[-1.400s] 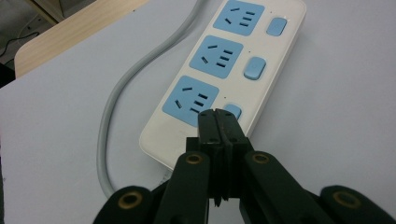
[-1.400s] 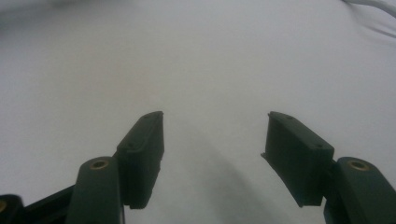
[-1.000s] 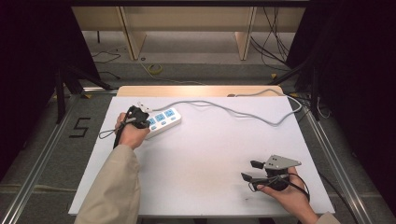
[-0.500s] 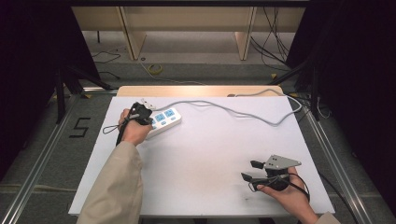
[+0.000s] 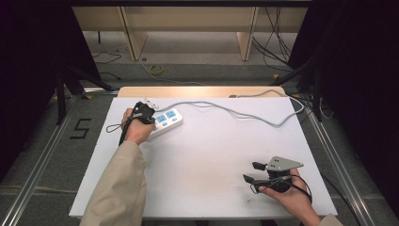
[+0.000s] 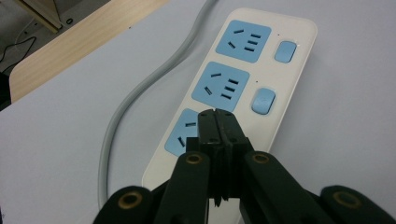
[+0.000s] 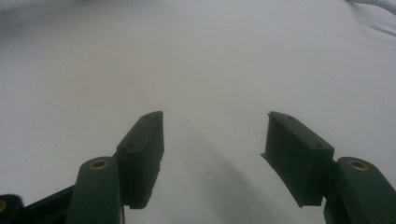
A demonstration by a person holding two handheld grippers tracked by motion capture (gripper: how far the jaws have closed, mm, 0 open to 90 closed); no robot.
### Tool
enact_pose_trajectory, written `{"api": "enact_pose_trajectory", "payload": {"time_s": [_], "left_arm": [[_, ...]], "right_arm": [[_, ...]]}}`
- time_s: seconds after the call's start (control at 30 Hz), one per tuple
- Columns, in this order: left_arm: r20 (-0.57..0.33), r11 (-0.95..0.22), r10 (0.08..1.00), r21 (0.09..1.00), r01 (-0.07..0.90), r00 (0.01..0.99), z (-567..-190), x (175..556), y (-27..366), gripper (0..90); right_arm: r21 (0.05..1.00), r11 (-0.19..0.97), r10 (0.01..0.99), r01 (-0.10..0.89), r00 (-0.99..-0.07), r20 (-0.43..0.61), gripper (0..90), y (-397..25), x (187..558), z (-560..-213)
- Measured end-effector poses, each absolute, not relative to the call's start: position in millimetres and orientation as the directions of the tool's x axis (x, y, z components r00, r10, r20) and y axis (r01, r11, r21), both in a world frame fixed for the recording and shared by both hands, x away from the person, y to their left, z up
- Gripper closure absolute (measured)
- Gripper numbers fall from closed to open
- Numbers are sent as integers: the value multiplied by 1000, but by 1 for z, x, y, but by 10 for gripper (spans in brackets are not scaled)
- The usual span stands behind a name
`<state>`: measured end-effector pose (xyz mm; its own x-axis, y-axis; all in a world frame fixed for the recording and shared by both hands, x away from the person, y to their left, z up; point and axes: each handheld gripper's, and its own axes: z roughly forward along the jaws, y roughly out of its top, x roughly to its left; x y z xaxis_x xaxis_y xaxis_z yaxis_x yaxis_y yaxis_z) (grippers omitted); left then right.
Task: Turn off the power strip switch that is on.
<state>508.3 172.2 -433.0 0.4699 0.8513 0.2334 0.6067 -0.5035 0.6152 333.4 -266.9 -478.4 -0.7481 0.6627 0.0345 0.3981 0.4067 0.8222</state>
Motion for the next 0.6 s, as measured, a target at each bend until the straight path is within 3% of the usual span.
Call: {"api": "enact_pose_trajectory", "payload": {"time_s": [0.6], "left_arm": [[249,-528,837,602,599,487,-433,519,158,896]], "right_arm": [[823,409,662,395,-749,30,382,-268,334,-478]]}}
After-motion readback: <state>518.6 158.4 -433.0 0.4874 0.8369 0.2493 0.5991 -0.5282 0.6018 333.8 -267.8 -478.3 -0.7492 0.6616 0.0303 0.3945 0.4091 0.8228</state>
